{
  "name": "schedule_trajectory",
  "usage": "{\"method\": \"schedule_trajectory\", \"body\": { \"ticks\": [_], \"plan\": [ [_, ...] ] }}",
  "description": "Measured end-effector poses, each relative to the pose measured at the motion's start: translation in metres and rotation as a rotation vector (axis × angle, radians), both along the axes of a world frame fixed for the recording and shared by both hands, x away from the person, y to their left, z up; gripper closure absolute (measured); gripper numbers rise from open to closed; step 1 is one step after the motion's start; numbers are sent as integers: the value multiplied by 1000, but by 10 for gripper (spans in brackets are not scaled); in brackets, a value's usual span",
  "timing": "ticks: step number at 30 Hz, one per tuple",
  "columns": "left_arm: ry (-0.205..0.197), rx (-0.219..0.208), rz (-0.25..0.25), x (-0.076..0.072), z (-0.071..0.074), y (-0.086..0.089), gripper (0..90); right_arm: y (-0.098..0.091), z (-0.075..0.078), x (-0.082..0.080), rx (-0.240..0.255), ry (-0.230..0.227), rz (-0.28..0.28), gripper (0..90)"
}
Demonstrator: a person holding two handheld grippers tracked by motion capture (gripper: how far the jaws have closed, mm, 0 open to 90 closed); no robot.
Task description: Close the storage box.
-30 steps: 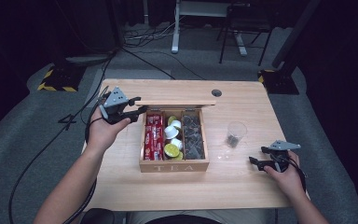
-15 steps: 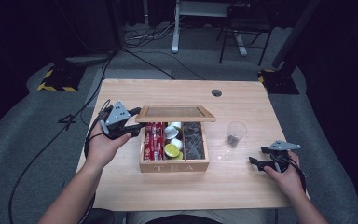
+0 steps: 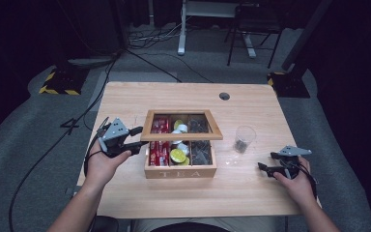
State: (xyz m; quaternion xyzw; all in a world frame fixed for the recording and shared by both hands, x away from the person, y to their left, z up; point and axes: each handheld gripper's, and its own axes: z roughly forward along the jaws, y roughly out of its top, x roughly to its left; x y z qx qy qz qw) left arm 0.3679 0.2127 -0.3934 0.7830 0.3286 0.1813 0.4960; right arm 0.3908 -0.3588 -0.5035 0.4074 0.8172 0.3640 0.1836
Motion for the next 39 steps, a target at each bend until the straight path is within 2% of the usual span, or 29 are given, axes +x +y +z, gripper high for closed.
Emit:
{"method": "schedule_trajectory", "body": {
  "ticks": [2,5,10,15,18,24,28,34,36,38,39],
  "plan": [
    [17,-10,-11,-2,-5,2,570,0,0,0,0,0,0,224],
    [21,7,-13,-4,-11,1,569,0,0,0,0,0,-2,224],
    [30,0,-14,-7,-18,1,567,0,0,0,0,0,-3,224],
    [31,28,-7,-10,-23,0,554,0,0,0,0,0,-3,224],
    [48,30,-5,-11,-27,-1,550,1,0,0,0,0,-3,224],
    [71,82,-8,-12,-33,-1,526,1,0,-1,-1,0,-2,224],
    [104,97,-5,-13,-38,0,523,1,0,-1,2,0,-1,224],
    [120,172,12,-12,-45,2,524,1,0,-2,1,1,-1,224],
    [127,158,19,-13,-46,2,531,1,0,-2,1,1,-1,224],
    [130,188,29,-12,-47,2,534,2,0,-2,1,1,-1,224],
    [124,218,33,-12,-48,1,534,2,0,-2,2,1,-1,224]
  ]
}}
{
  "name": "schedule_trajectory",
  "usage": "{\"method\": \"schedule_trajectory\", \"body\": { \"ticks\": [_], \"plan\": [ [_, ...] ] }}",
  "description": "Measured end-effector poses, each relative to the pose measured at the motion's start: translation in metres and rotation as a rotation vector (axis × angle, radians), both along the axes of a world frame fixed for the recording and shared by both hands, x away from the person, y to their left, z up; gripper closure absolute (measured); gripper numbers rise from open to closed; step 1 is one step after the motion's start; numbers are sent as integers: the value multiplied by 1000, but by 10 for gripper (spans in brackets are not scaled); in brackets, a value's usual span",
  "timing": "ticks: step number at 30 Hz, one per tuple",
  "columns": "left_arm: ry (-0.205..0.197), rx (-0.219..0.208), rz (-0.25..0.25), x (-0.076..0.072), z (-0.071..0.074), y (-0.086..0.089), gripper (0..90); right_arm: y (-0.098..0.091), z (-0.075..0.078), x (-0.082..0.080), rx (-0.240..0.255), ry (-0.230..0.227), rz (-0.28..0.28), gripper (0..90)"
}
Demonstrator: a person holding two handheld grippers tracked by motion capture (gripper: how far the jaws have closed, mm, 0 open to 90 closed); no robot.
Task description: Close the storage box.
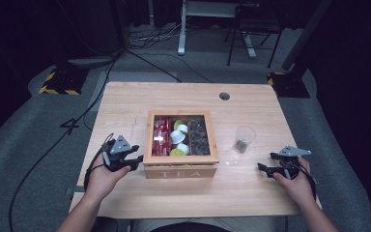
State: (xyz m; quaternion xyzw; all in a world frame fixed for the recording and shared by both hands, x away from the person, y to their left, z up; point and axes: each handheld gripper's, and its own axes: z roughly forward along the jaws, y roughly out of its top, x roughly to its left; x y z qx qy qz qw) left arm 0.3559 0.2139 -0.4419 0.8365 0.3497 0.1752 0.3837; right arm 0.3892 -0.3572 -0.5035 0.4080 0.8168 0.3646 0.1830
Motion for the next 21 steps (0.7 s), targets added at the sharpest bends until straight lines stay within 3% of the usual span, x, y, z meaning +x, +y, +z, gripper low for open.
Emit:
{"method": "schedule_trajectory", "body": {
  "ticks": [2,4,8,10,12,16,19,21],
  "plan": [
    [2,39,16,0,-3,-1,537,0,0,0,-1,0,0,224],
    [7,44,22,0,-6,1,538,0,0,0,0,0,-2,224],
    [5,-37,30,1,-4,7,550,0,0,0,-1,0,-1,224],
    [2,-48,26,1,-2,8,538,0,0,0,-1,-1,-1,224],
    [14,-94,25,2,0,10,501,0,0,0,-2,0,1,224],
    [12,-104,22,3,2,11,441,1,0,-1,-3,0,1,224],
    [26,-137,21,1,5,12,385,1,0,-1,-2,0,3,224],
    [12,-135,16,-2,8,16,358,1,0,-1,-2,1,4,224]
  ]
}}
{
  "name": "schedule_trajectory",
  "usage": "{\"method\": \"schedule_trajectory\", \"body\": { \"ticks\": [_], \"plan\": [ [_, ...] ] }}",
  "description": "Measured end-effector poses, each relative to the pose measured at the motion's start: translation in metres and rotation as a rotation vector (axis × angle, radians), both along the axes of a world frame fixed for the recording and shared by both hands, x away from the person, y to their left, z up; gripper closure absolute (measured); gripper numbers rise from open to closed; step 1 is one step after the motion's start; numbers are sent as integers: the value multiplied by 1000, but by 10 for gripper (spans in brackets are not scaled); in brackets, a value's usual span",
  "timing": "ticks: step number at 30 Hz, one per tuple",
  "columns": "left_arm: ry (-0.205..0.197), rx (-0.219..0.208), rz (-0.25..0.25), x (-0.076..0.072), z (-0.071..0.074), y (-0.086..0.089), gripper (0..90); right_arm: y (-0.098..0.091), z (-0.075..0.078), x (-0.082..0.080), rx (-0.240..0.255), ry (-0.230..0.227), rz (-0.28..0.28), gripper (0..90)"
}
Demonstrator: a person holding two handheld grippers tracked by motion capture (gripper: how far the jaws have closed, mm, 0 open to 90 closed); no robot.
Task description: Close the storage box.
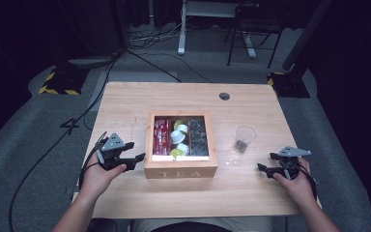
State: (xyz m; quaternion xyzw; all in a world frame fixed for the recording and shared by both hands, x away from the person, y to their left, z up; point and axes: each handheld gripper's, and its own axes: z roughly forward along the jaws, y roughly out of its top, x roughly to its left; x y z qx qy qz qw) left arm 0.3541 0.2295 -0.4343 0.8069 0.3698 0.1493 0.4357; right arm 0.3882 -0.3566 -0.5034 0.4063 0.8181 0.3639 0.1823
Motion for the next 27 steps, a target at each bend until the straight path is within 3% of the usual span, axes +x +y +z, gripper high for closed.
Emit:
{"method": "schedule_trajectory", "body": {
  "ticks": [3,7,10,14,21,27],
  "plan": [
    [-16,13,-5,-6,3,7,311,0,0,0,0,0,3,224],
    [-43,-4,20,-18,3,20,285,0,0,0,0,0,4,224],
    [-38,-9,31,-25,-1,30,263,0,0,0,0,0,4,223],
    [-27,52,41,-30,-13,41,245,0,0,0,0,0,5,223],
    [44,101,99,-27,-38,52,229,0,0,0,0,0,4,223],
    [116,135,109,-22,-54,58,218,0,0,0,-1,-1,5,221]
  ]
}}
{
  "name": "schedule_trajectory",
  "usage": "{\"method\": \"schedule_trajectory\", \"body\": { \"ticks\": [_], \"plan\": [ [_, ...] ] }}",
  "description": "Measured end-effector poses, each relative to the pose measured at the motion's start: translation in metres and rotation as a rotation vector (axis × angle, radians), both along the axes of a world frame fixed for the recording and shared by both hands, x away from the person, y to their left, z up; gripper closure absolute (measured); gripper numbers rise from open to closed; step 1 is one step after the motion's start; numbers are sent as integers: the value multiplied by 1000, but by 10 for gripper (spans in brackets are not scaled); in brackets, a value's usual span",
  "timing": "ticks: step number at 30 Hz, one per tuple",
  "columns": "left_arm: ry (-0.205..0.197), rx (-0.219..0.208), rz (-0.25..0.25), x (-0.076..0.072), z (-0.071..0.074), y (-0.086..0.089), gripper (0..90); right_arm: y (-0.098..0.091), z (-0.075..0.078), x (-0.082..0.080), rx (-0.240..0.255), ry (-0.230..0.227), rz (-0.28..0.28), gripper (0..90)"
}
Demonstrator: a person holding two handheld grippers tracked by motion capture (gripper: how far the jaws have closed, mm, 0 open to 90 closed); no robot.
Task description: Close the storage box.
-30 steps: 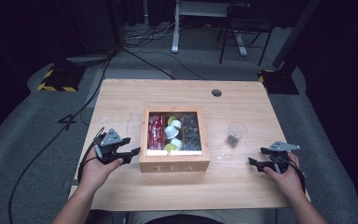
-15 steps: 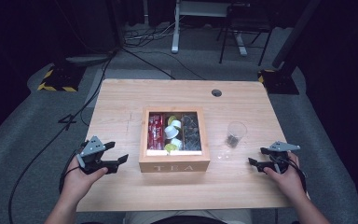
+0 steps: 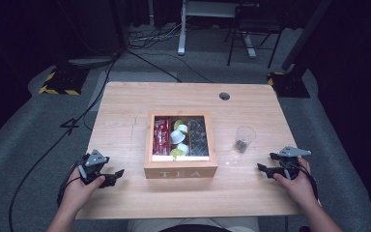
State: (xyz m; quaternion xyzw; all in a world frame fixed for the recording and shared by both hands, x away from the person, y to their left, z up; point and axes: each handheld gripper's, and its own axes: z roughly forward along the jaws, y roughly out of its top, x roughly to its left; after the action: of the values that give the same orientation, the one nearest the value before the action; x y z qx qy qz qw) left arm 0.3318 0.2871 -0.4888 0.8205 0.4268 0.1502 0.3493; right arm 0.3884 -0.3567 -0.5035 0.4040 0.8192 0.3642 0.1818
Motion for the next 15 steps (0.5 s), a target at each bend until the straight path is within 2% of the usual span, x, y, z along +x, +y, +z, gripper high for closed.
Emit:
{"method": "schedule_trajectory", "body": {
  "ticks": [2,4,6,7,10,11,12,15],
  "plan": [
    [23,7,-7,1,-4,0,214,0,0,0,0,0,0,221],
    [31,33,-3,2,-8,-2,205,0,0,0,0,0,0,221],
    [27,61,-15,3,-11,-3,207,0,0,0,-1,-1,1,221],
    [31,65,-25,4,-11,-4,181,0,0,0,0,0,3,221],
    [20,57,-23,5,-13,-6,156,0,0,0,0,0,3,221],
    [-1,38,-21,6,-16,-7,142,0,0,0,0,0,4,222],
    [1,42,-16,7,-16,-8,111,0,0,0,1,0,4,222],
    [9,43,-1,7,-16,-9,95,0,0,0,0,0,4,221]
  ]
}}
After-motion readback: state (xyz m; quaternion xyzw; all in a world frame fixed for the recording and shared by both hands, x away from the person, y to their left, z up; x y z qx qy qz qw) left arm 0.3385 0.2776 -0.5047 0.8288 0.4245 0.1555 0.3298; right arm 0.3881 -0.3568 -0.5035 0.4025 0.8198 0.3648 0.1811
